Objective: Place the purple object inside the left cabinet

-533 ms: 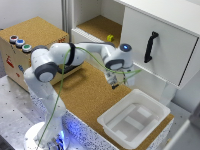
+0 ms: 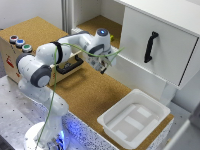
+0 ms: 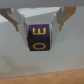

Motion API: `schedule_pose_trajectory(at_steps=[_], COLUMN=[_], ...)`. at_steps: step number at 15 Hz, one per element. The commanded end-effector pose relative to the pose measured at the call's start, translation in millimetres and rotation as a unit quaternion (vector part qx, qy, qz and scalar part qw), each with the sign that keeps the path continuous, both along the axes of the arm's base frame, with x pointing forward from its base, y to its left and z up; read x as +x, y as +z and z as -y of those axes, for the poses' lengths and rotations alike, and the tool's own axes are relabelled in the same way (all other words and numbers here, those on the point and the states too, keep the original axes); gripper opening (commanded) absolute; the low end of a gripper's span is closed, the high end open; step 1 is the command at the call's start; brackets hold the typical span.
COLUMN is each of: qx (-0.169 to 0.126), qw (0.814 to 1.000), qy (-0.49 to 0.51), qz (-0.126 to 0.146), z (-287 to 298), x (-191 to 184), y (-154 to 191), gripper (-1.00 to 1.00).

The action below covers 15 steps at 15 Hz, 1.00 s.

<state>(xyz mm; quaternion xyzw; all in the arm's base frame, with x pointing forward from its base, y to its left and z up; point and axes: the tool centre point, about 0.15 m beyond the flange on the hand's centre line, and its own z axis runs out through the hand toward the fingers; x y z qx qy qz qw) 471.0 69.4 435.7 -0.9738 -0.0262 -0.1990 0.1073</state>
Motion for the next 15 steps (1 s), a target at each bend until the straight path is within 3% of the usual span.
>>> schedule_pose_trajectory(at_steps=[1,7,10,15], qx=[0.006,-0.044,-0.068,-0.082], qw=[0.999,0.999,0.997,0.994], qy=[0.035,0.006,-0.038,-0.076], qz=[-0.017,0.028,0.021,0.005], z=[-127,-199,-207,-189], x=[48,110,142,173], y=[36,89,84,74], gripper=[-1.0,-1.0,-1.0,-1.0])
